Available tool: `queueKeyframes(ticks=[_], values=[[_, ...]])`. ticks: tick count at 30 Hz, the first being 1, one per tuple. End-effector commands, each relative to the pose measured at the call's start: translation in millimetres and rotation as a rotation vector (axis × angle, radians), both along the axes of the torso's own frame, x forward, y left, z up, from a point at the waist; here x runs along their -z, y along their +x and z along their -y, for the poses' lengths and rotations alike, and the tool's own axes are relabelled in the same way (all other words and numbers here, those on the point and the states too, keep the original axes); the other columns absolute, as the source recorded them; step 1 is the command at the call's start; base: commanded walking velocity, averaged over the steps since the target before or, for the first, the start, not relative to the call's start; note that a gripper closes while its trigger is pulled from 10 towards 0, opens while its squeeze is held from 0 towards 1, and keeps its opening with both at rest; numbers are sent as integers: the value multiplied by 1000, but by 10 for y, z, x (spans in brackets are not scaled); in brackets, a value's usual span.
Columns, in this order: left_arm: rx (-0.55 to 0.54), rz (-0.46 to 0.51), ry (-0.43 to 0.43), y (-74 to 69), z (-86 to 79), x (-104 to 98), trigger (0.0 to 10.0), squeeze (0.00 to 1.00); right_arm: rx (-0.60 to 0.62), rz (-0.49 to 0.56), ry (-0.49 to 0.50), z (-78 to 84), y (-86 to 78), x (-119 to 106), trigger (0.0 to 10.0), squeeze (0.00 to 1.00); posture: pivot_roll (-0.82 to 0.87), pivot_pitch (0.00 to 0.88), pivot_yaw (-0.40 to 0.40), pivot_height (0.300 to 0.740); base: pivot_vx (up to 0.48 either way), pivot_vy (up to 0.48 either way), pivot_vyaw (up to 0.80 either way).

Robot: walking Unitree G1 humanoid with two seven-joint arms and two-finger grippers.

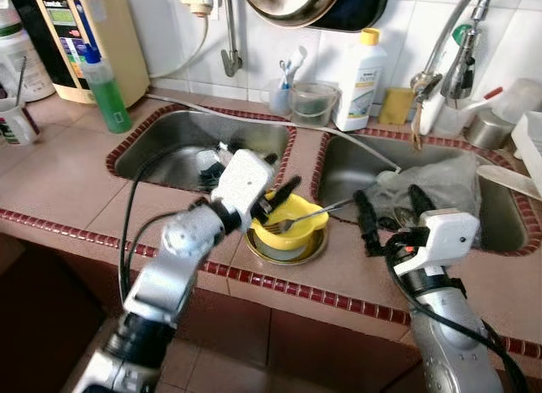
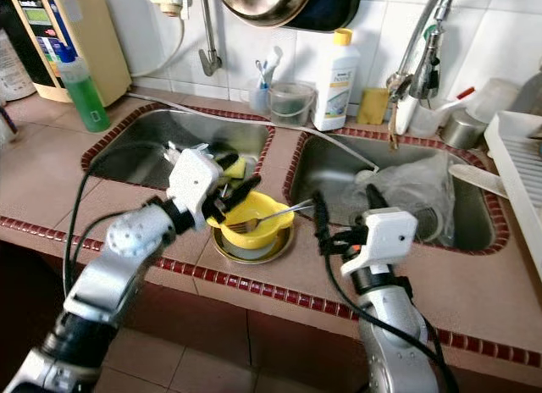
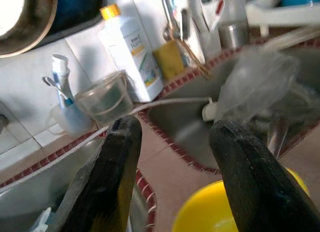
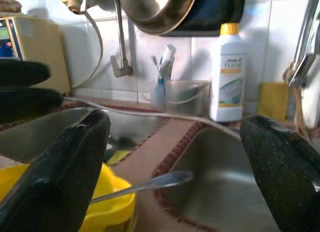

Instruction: Kitchen organization

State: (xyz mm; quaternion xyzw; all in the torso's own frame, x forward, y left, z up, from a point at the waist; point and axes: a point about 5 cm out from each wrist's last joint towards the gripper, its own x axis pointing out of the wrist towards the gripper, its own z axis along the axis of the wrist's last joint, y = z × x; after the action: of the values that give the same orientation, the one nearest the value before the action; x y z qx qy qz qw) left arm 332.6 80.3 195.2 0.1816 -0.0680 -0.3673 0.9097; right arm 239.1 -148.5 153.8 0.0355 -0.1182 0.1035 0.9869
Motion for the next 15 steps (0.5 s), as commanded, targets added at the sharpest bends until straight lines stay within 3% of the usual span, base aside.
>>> queueKeyframes(ticks=[1, 4, 7, 15], values=[[33, -35, 68, 48, -13, 5, 10000, 0, -16, -10, 21, -52, -45, -32, 10000, 0, -47, 18, 66, 740, 0, 0, 0], [49, -38, 90, 87, -30, -39, 10000, 0, -29, -21, 26, -80, -92, -19, 10000, 0, -51, 21, 74, 740, 0, 0, 0], [91, -21, 157, 155, -67, -113, 10000, 0, -53, -56, 19, -146, -241, 27, 10000, 0, -66, 33, 93, 740, 0, 0, 0], [168, -60, 214, 143, -106, -114, 10000, 0, -55, -103, 9, -166, -426, 60, 10000, 0, -91, 40, 123, 740, 0, 0, 0]])
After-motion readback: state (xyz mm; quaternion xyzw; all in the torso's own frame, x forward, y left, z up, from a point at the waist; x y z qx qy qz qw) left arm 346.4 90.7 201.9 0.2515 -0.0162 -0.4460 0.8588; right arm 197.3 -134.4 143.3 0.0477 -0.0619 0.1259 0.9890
